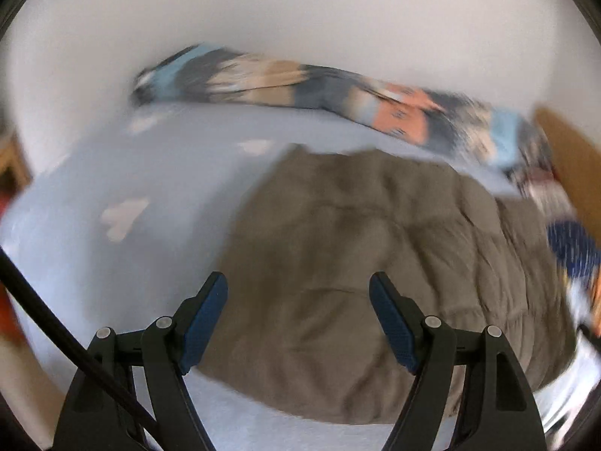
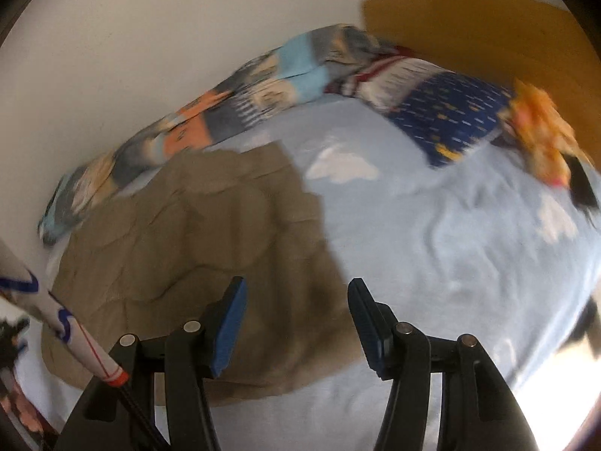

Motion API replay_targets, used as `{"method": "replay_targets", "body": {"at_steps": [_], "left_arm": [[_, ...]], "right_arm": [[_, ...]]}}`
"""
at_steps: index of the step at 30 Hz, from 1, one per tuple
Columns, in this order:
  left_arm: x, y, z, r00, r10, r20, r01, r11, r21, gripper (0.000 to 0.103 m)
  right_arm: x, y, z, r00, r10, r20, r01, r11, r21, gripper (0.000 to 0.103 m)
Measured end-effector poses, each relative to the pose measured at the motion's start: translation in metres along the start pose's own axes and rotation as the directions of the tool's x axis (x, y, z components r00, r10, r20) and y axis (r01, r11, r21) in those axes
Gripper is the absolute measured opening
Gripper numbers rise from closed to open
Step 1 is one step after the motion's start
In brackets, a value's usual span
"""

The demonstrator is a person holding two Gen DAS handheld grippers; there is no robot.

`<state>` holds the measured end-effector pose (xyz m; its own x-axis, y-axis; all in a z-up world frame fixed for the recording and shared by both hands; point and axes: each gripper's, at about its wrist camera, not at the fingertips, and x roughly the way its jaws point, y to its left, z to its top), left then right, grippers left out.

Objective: Fold large clothes

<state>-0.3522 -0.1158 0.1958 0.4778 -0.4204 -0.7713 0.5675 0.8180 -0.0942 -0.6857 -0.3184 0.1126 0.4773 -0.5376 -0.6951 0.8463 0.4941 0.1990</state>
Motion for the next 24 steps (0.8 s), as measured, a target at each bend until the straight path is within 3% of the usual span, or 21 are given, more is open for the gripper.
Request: {"method": "replay_targets", "body": {"at_steps": [2,5,9,16,19,24], "left_arm": [[0.014,-0.022,-0.002,0.999,-0.004,-0.032,0.006,0.999,0.049,0.077],[0.046,-0.031,-0.006,0.99,-0.011,-0.14,0.019,0.998,0.056,0.077],[0.059,-0.023,-0.008,0.989,-0.008,-0.151,0.015,0.999,0.044,0.081],[0.062,-0.021,-0.013,0.988,0.012,-0.154,-0.001,0.998,0.066,0.085],[0.05,-0.025,-0.013,0.994,0.04,-0.105,-0.031,0.996,0.087,0.085],[0.02,-0.045,-0.013,0.998,0.054,0.024,-0.057,0.986,0.157,0.085]], "right_arm": [[0.008,0.011,-0.002,1.0,-0.014,-0.006,0.014,0.999,-0.036,0.06],[0.026,0.015,-0.003,0.999,-0.021,-0.044,0.019,0.999,-0.05,0.06],[0.052,0.013,-0.005,0.994,-0.062,-0.094,0.055,0.996,-0.071,0.06],[0.089,-0.007,-0.016,0.975,-0.035,-0.219,0.035,0.999,-0.003,0.068],[0.085,-0.006,-0.015,0.978,-0.046,-0.205,0.046,0.999,-0.003,0.068],[0.037,0.012,-0.01,0.994,-0.112,-0.016,0.111,0.992,-0.068,0.068]]}}
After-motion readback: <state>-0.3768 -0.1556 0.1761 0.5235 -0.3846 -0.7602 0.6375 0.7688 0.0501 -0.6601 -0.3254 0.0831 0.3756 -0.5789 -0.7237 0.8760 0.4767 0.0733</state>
